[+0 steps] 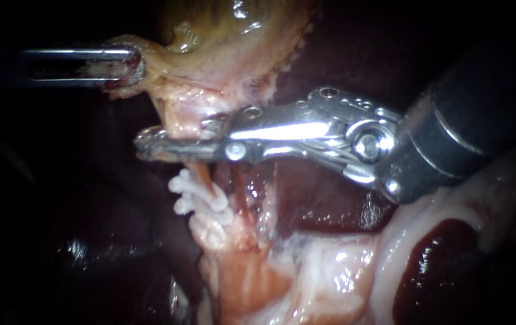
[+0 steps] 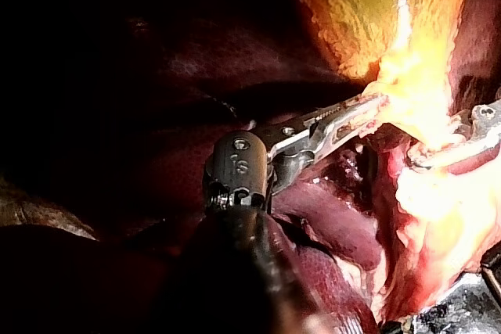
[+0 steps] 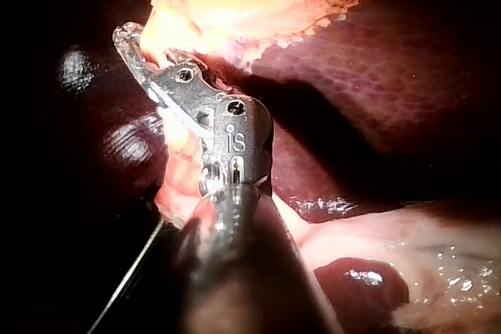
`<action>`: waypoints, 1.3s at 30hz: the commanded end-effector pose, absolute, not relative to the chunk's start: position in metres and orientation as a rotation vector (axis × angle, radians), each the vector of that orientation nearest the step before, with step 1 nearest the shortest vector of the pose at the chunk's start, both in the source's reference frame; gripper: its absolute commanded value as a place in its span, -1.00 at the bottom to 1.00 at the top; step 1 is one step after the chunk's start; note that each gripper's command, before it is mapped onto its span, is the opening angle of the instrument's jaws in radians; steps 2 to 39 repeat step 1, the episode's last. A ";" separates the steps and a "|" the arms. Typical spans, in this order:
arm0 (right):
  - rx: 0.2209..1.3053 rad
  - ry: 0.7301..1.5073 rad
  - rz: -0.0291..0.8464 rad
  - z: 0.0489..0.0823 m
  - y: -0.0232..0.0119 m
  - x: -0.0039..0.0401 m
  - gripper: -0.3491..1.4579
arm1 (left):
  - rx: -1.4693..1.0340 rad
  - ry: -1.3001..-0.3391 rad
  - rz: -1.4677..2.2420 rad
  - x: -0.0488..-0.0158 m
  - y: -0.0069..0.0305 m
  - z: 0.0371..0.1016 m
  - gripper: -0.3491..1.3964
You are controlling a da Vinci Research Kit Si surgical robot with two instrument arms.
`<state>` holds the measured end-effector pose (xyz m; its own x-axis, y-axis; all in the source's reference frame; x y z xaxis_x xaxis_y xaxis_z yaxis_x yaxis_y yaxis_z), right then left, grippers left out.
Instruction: Clipping third clip left tube
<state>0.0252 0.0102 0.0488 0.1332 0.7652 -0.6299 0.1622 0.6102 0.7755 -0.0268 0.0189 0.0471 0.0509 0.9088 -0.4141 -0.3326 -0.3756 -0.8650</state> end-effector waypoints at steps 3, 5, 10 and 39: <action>0.864 1.398 0.524 0.0490 0.0102 0.0253 -1.00 | -1.299 -0.655 1.540 -0.0268 0.0189 0.0472 -1.00; 0.864 1.398 0.524 0.0490 0.0102 0.0253 -1.00 | -1.299 -0.655 1.540 -0.0268 0.0189 0.0472 -1.00; 0.864 1.398 0.524 0.0490 0.0102 0.0253 -1.00 | -1.299 -0.655 1.540 -0.0268 0.0189 0.0472 -1.00; 0.864 1.398 0.524 0.0490 0.0102 0.0253 -1.00 | -1.299 -0.655 1.540 -0.0268 0.0189 0.0472 -1.00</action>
